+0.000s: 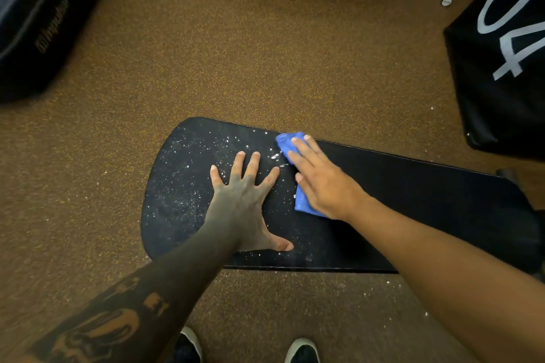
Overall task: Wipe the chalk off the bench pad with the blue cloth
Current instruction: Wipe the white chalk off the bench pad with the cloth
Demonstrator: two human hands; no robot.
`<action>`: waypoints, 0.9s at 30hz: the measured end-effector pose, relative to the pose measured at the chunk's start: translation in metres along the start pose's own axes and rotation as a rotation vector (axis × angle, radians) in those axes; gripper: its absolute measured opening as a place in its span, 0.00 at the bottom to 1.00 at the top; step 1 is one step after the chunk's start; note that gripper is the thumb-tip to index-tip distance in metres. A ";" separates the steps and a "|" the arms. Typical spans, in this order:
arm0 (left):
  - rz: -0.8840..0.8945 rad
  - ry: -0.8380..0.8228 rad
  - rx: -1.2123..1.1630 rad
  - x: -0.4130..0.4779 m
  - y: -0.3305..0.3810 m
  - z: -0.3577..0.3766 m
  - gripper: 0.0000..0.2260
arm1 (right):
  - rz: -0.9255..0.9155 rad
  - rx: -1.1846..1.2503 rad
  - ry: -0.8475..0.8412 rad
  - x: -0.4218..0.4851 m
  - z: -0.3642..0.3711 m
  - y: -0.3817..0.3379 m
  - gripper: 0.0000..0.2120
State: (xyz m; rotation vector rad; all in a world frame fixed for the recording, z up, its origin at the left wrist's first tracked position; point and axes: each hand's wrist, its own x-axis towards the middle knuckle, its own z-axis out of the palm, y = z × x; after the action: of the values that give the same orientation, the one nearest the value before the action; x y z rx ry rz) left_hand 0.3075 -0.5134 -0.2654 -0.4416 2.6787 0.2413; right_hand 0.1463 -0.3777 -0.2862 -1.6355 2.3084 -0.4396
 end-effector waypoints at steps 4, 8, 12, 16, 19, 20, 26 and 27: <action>0.001 0.006 -0.006 -0.001 0.001 -0.002 0.65 | 0.061 0.045 0.096 0.019 0.002 0.015 0.23; -0.003 0.017 -0.012 -0.001 0.001 -0.001 0.67 | 0.200 0.114 0.195 0.030 0.013 -0.010 0.26; -0.037 0.046 -0.053 -0.004 0.001 0.000 0.71 | 0.002 0.042 0.123 0.020 0.017 -0.013 0.26; -0.047 0.047 -0.090 -0.006 0.002 0.000 0.74 | 0.219 0.104 0.214 0.032 0.017 -0.017 0.26; -0.051 0.068 -0.098 -0.006 0.001 0.002 0.74 | -0.006 0.025 0.075 0.013 0.023 -0.033 0.30; -0.050 0.069 -0.103 -0.006 0.001 0.002 0.74 | -0.047 -0.002 0.069 0.010 0.020 -0.027 0.30; -0.049 0.072 -0.101 -0.006 0.001 0.003 0.75 | 0.223 0.089 0.202 0.022 0.020 -0.027 0.27; -0.050 0.072 -0.096 -0.006 0.001 0.003 0.75 | 0.140 0.065 0.171 0.018 0.024 -0.035 0.27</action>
State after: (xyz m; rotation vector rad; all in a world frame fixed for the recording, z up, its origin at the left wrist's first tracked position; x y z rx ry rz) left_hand 0.3133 -0.5101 -0.2658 -0.5555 2.7305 0.3465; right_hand 0.1806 -0.4075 -0.2949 -1.4460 2.4832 -0.6376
